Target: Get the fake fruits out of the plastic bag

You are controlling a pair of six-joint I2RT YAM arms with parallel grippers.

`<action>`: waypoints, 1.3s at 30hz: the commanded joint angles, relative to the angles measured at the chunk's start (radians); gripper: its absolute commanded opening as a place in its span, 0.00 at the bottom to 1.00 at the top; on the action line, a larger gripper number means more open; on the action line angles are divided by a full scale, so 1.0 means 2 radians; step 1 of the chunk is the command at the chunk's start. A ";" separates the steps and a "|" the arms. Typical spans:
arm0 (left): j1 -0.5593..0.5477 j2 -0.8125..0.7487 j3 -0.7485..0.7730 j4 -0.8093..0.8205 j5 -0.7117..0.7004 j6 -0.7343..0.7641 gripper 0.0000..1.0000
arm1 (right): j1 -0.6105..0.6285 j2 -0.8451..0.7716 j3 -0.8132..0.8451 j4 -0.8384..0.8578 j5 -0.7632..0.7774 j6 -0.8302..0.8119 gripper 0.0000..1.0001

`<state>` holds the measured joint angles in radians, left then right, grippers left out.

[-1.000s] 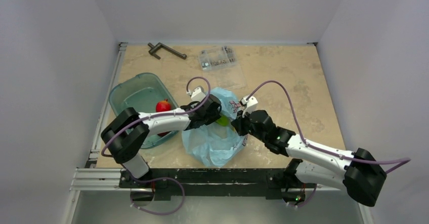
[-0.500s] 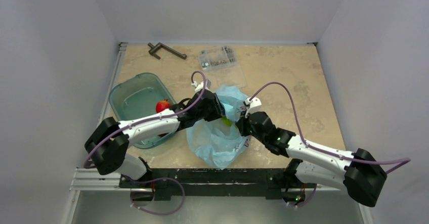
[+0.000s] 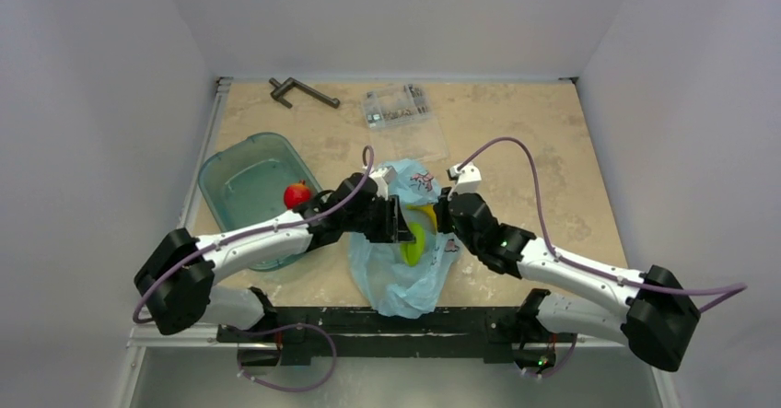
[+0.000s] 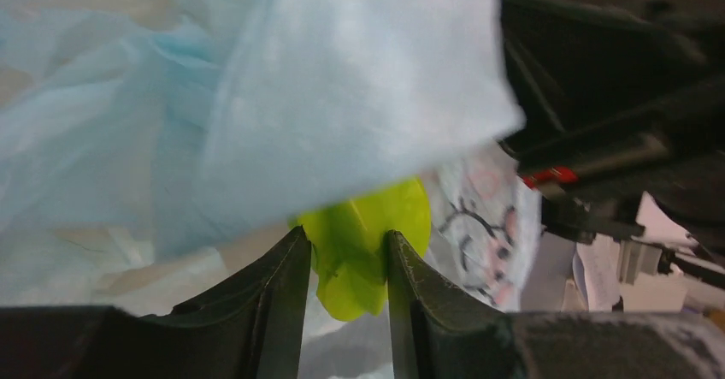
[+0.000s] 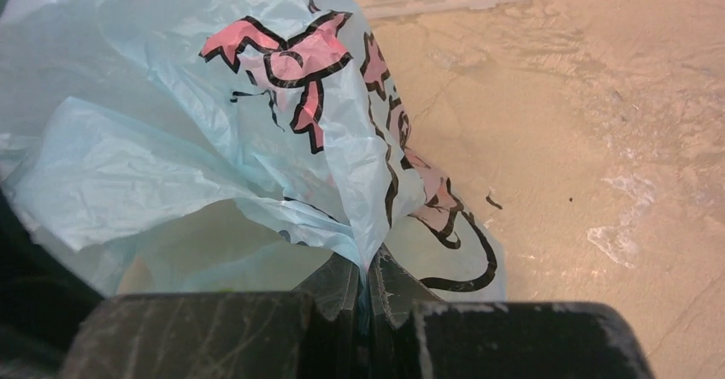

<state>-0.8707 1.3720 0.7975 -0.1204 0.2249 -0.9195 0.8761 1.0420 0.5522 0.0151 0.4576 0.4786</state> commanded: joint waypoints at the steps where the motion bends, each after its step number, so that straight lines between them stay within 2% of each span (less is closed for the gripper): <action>1: 0.002 -0.068 0.008 0.007 0.063 0.048 0.17 | 0.000 0.013 0.012 -0.004 0.025 -0.004 0.00; 8: 0.009 -0.159 0.101 -0.198 -0.041 0.132 0.17 | 0.000 -0.016 -0.018 -0.026 0.035 0.010 0.00; 14: 0.026 -0.238 0.112 -0.331 -0.212 0.159 0.17 | 0.000 -0.036 -0.032 -0.014 0.016 -0.004 0.00; 19: 0.055 -0.258 0.110 -0.424 -0.365 0.135 0.22 | 0.000 -0.046 -0.038 -0.011 0.006 -0.010 0.00; 22: 0.078 -0.254 0.100 -0.441 -0.418 0.123 0.25 | 0.000 -0.049 -0.039 -0.010 0.002 -0.010 0.00; 27: 0.131 -0.232 0.076 -0.428 -0.452 0.102 0.27 | 0.000 -0.058 -0.040 -0.013 -0.002 -0.008 0.00; 34: 0.154 -0.216 0.032 -0.459 -0.503 -0.010 0.31 | 0.000 -0.073 -0.040 -0.020 -0.008 -0.009 0.00; 39: 0.154 -0.241 -0.009 -0.462 -0.504 -0.059 0.50 | 0.000 -0.075 -0.040 -0.016 -0.013 -0.010 0.00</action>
<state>-0.5694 0.9375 0.8230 -1.0187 -0.7254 -0.9100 0.8761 0.9066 0.4820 -0.0368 0.4488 0.4702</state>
